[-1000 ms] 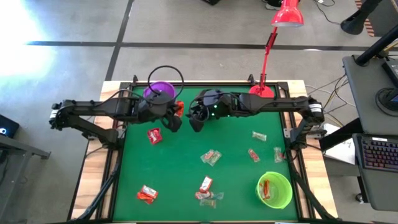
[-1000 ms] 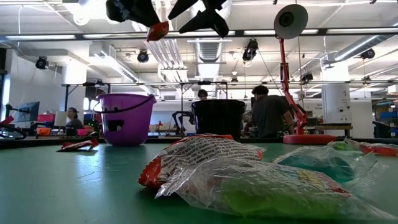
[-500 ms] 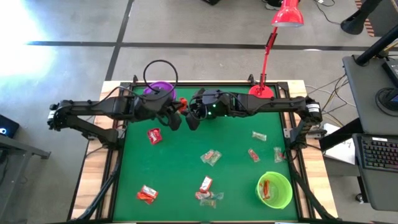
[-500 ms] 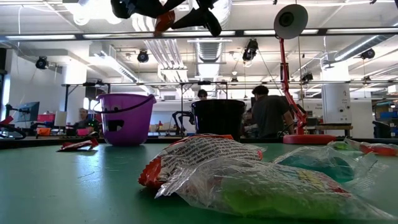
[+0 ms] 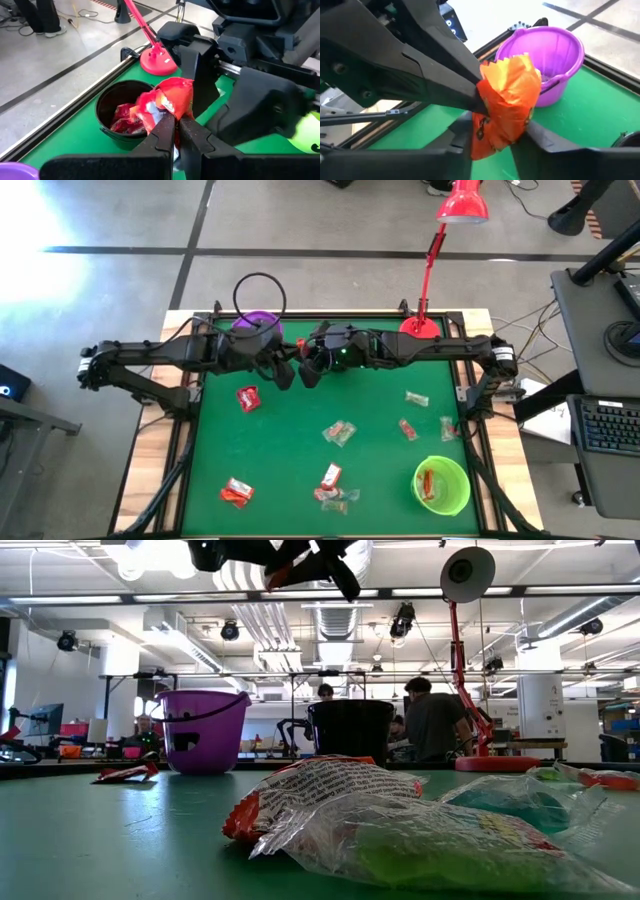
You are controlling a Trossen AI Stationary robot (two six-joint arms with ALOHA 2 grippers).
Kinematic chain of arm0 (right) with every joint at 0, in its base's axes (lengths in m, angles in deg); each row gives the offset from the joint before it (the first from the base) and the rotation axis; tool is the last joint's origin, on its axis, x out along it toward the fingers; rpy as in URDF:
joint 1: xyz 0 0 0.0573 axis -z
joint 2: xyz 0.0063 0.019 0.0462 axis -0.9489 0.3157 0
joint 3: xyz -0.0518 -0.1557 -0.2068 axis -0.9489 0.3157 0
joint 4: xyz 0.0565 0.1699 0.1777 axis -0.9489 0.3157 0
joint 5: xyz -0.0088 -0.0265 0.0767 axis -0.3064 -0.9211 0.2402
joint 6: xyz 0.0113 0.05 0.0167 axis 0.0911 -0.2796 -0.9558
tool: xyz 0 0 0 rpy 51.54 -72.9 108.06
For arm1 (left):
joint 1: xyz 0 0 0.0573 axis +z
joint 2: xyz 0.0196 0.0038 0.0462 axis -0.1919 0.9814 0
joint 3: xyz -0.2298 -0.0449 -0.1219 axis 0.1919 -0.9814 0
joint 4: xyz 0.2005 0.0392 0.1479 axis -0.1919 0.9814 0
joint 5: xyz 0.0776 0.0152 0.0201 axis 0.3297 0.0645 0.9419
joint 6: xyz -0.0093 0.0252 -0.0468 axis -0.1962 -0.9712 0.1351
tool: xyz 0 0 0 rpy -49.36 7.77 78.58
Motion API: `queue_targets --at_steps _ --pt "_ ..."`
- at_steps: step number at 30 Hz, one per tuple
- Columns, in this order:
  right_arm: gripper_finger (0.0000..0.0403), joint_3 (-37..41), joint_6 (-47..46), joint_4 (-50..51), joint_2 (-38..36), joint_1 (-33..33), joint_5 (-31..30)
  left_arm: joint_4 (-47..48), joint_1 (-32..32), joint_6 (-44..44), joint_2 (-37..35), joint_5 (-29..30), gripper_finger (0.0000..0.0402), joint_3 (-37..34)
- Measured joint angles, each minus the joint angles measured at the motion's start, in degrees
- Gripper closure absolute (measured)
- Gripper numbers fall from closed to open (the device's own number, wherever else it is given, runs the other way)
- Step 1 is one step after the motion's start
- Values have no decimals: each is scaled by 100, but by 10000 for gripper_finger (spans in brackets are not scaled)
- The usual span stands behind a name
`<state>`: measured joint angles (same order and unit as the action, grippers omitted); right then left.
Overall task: Sort candy
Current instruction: Put the orange chocolate into the green bucket
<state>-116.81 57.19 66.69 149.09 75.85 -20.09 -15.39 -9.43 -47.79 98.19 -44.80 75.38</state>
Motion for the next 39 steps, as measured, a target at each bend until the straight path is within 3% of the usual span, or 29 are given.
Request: queue_targets --at_steps 6,12,17,24,28,32,39 --pt "383 0 -29 42 0 4 120 4 9 2 -13 48 401 0" --pt "387 0 -46 42 0 4 152 12 46 6 -22 39 401 0" --pt "388 0 -51 152 -32 -19 311 580 57 -120 -58 1 392 237" --pt "389 -2 -350 1176 -233 -223 444 2053 65 -270 -96 157 345 955" --pt "390 -2 -586 1901 -269 -457 442 2969 63 -518 -102 585 327 1269" --pt "390 -2 -1002 2687 -262 -703 420 3715 63 -568 -126 949 322 1359" --pt "390 -2 -2345 4071 -258 -1273 353 4501 63 -569 -175 1086 322 1251"
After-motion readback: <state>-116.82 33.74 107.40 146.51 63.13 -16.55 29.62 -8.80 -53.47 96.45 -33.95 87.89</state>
